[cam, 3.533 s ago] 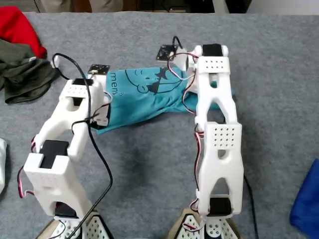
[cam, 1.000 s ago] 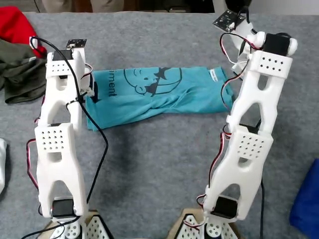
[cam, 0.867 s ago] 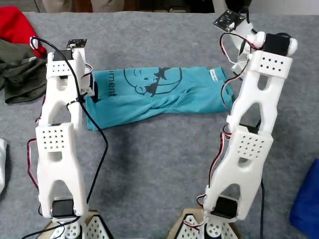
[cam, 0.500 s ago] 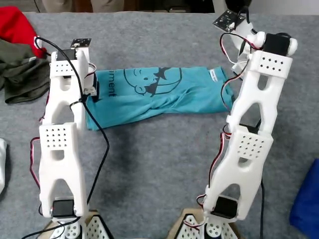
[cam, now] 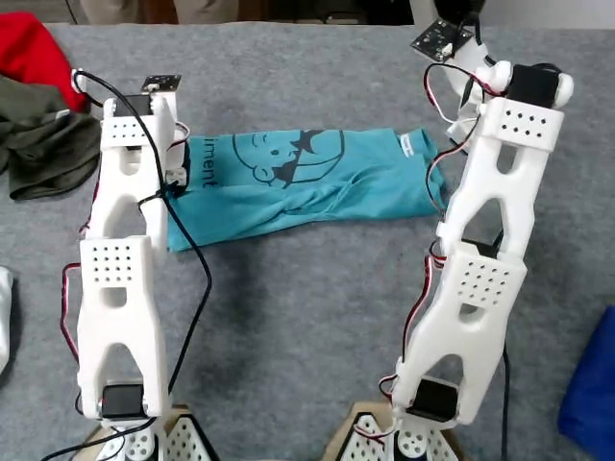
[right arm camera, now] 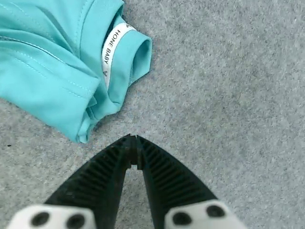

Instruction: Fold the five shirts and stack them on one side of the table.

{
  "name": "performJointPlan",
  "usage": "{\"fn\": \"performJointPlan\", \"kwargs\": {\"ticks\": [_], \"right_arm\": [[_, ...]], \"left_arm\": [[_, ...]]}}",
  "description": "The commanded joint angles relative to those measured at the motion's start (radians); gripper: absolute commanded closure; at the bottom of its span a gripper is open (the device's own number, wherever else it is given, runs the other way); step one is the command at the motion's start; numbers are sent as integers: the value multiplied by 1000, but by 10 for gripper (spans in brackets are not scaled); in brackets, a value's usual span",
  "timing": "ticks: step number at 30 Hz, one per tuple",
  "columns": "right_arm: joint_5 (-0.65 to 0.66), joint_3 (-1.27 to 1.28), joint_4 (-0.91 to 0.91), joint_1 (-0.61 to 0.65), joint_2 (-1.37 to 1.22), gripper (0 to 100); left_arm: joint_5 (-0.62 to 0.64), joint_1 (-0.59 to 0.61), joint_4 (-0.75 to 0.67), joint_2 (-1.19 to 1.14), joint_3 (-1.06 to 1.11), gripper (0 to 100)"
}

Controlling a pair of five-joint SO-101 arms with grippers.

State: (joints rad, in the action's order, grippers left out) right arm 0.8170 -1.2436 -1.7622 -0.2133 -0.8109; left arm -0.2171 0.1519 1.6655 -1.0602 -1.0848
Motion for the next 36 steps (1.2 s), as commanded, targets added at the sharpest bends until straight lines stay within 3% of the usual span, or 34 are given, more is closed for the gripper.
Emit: {"fn": "performJointPlan", "kwargs": {"ticks": [1,9,17,22,28,36], "right_arm": [[12,-59,11,-19,91,994],[12,-61,41,-47,91,994],[12,-61,81,-96,91,994],[12,-61,115,-140,93,994],[14,-104,141,-202,91,994],[14,-151,143,-243,87,994]], "left_arm": [[2,78,77,18,-192,981],[8,20,94,74,-370,981],[8,-308,87,162,-371,981],[49,-446,-8,162,-371,981],[164,-526,-167,157,-362,981],[264,-641,-281,156,-361,980]]}}
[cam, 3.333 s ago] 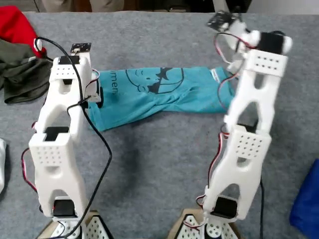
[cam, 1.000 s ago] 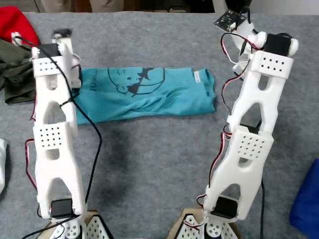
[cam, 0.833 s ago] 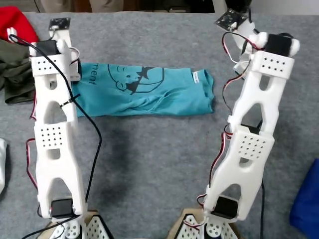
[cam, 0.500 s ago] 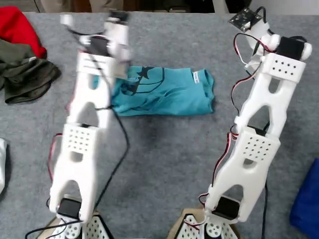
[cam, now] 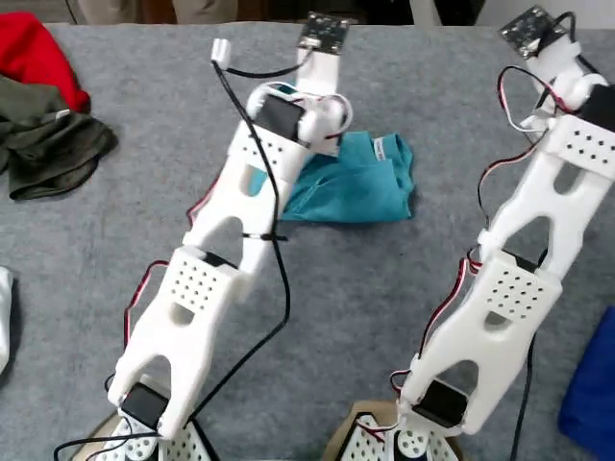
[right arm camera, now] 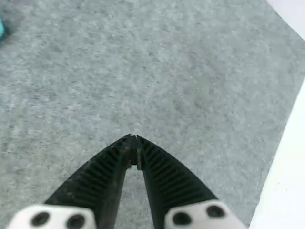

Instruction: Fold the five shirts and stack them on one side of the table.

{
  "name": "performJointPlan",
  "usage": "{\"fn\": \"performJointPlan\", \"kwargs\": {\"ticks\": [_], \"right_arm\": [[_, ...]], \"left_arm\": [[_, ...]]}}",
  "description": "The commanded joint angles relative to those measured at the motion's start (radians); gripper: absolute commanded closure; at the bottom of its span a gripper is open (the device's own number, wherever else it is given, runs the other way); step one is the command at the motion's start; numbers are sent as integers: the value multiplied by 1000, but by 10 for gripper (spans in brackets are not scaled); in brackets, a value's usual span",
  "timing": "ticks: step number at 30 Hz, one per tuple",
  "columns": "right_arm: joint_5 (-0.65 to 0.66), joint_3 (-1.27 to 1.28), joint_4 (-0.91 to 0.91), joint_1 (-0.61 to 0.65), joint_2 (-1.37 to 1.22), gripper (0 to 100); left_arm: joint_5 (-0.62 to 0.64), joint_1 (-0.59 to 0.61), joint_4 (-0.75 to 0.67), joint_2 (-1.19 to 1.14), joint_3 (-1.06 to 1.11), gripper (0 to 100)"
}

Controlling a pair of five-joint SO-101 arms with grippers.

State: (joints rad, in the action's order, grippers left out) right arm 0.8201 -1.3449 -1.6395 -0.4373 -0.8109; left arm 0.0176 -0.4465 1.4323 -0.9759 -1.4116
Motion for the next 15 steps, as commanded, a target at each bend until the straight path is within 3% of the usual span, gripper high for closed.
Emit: {"fn": "performJointPlan", "kwargs": {"ticks": [1,15], "right_arm": [[11,-50,20,-19,87,994],[28,-45,35,-38,87,994]], "left_arm": [[32,-57,-64,70,-28,980],[69,-175,-206,74,107,980]]}}
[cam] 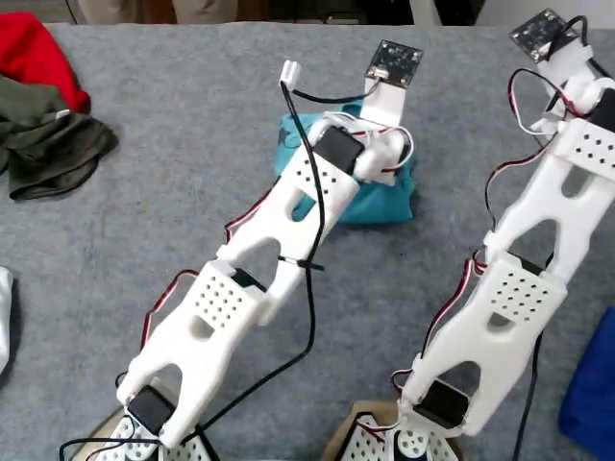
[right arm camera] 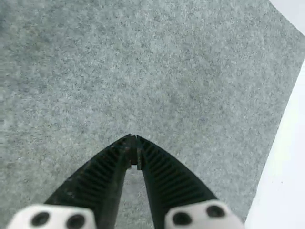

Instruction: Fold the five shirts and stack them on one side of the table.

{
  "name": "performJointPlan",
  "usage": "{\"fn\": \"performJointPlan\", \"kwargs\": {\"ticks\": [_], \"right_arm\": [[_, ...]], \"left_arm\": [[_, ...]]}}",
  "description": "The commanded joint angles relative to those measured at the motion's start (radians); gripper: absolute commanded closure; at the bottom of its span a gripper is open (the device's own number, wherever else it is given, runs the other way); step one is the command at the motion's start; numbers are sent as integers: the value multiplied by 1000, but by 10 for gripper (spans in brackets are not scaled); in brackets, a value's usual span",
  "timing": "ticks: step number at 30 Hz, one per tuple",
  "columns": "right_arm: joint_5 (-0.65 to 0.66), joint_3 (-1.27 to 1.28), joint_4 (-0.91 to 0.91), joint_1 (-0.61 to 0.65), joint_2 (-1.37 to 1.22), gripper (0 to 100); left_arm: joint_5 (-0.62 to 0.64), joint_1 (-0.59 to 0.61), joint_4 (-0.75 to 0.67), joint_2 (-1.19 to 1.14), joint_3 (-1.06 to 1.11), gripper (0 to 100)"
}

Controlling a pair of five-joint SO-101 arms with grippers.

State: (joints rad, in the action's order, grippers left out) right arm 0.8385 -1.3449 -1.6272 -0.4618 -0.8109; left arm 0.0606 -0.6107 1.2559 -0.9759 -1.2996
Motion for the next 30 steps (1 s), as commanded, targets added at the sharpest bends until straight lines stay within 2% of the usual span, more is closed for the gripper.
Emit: {"fn": "performJointPlan", "kwargs": {"ticks": [1,14,23,25,27,30], "right_arm": [[9,-45,23,-13,87,994],[11,-45,23,-15,85,994],[11,-44,25,-24,85,994],[11,-44,25,-24,85,994],[11,-44,25,-24,85,994],[11,-44,25,-19,85,994]], "left_arm": [[26,-11,-35,74,-5,980],[26,-84,-40,74,-5,980],[26,-91,-40,64,5,978],[26,-92,-37,64,5,950],[35,-92,-35,64,5,868],[138,-80,-31,67,-3,799]]}}
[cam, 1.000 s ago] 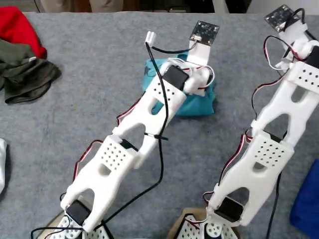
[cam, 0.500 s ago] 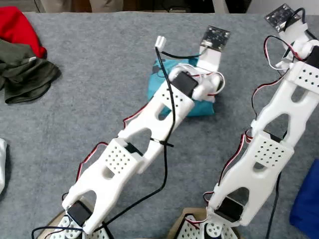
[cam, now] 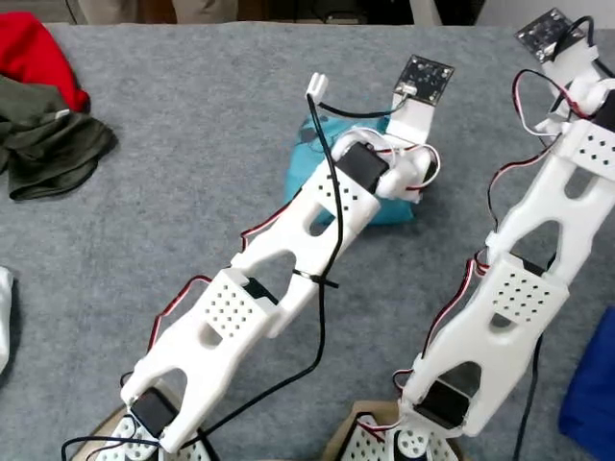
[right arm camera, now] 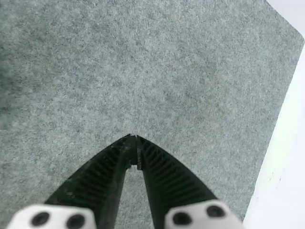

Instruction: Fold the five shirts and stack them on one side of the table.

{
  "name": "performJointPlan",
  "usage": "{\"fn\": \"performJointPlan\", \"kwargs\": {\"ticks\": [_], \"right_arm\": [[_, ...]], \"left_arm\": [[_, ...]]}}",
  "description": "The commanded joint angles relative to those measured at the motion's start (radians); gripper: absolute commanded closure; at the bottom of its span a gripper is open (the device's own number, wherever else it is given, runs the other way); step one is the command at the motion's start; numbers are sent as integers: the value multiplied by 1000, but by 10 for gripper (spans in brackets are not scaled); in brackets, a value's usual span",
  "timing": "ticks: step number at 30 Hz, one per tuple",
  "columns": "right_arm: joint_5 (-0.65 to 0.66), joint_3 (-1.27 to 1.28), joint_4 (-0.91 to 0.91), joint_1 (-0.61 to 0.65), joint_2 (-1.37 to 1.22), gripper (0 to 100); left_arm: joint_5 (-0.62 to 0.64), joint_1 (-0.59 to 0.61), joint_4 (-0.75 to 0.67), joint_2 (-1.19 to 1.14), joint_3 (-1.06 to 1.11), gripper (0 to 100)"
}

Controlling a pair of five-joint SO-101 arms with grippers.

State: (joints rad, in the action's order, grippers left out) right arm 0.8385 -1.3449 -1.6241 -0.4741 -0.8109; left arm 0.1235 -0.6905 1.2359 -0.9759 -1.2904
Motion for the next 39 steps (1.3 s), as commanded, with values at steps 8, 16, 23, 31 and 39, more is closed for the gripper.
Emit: {"fn": "performJointPlan", "kwargs": {"ticks": [8,16,23,31,39], "right_arm": [[6,-41,18,1,81,994],[-201,-48,14,240,-59,994],[-295,-51,25,458,-188,994],[-338,-44,41,562,-211,994],[-436,-50,49,587,-257,994]], "left_arm": [[103,127,-11,76,-68,800],[170,319,-11,62,-107,822],[167,333,-20,62,94,884],[173,423,-95,16,204,886],[158,440,-95,-30,204,974]]}}
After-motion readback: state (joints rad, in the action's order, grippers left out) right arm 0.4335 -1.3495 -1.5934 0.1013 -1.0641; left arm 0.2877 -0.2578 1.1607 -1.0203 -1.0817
